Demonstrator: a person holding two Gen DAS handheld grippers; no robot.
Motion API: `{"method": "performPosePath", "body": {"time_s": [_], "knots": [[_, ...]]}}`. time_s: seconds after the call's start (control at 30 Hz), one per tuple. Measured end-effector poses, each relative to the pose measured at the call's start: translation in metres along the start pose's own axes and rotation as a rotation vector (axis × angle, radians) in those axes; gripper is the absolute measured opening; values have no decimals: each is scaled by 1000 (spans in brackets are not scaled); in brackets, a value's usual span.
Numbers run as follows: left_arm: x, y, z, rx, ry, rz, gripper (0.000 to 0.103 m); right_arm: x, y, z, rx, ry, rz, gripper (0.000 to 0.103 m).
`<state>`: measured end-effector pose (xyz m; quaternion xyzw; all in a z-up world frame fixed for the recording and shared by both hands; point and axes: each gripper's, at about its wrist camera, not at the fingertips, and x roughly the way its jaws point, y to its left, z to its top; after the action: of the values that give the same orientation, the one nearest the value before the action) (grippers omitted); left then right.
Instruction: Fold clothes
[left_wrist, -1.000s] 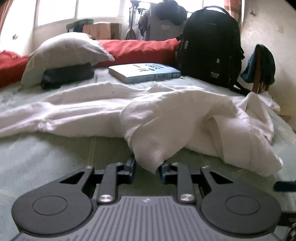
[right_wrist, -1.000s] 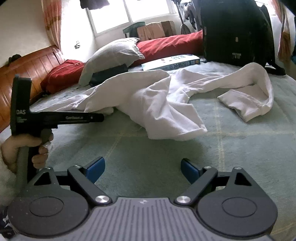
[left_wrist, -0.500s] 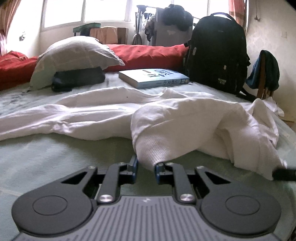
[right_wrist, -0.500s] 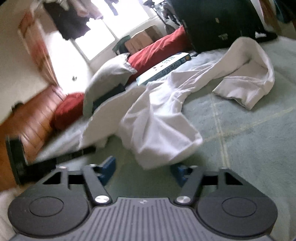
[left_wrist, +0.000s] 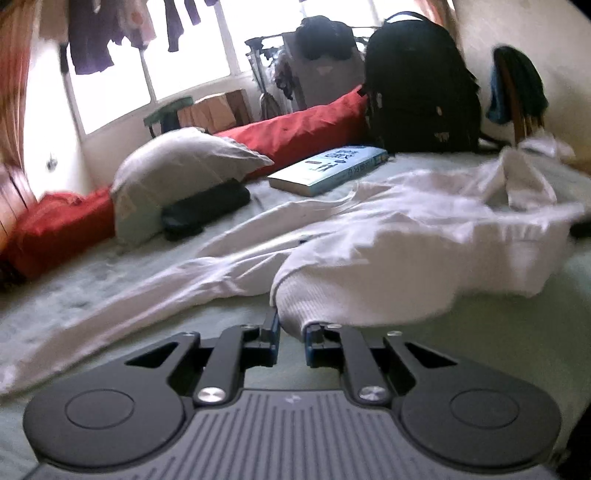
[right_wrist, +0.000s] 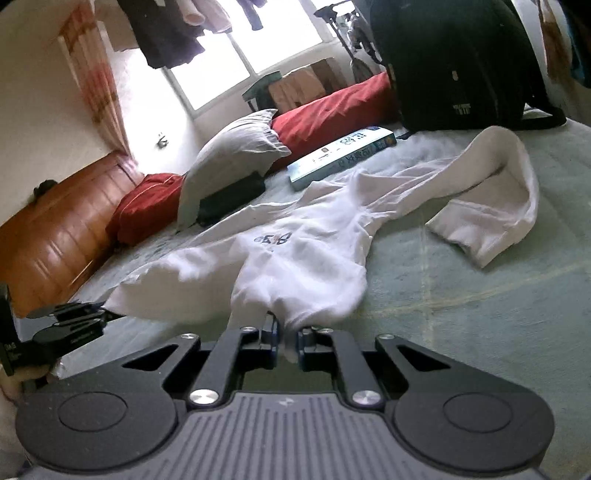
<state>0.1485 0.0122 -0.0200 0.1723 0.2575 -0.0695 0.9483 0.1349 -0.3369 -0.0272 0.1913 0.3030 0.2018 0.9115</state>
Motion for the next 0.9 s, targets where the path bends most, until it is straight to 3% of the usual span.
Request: {"method": "performPosePath", "body": {"time_s": [0.2, 0.4, 0.67, 0.9], "knots": [[-48, -1, -18, 140, -18, 30, 11, -28, 10, 2, -36, 31, 3, 10], [-86, -4, -28, 192, -22, 22, 11, -45, 22, 4, -72, 57, -19, 7], [-109, -1, -51, 140, 45, -25, 11, -44, 14, -12, -54, 112, -82, 7], [-109, 25, -38, 19, 42, -39, 18, -37, 13, -12, -46, 122, -87, 12]]}}
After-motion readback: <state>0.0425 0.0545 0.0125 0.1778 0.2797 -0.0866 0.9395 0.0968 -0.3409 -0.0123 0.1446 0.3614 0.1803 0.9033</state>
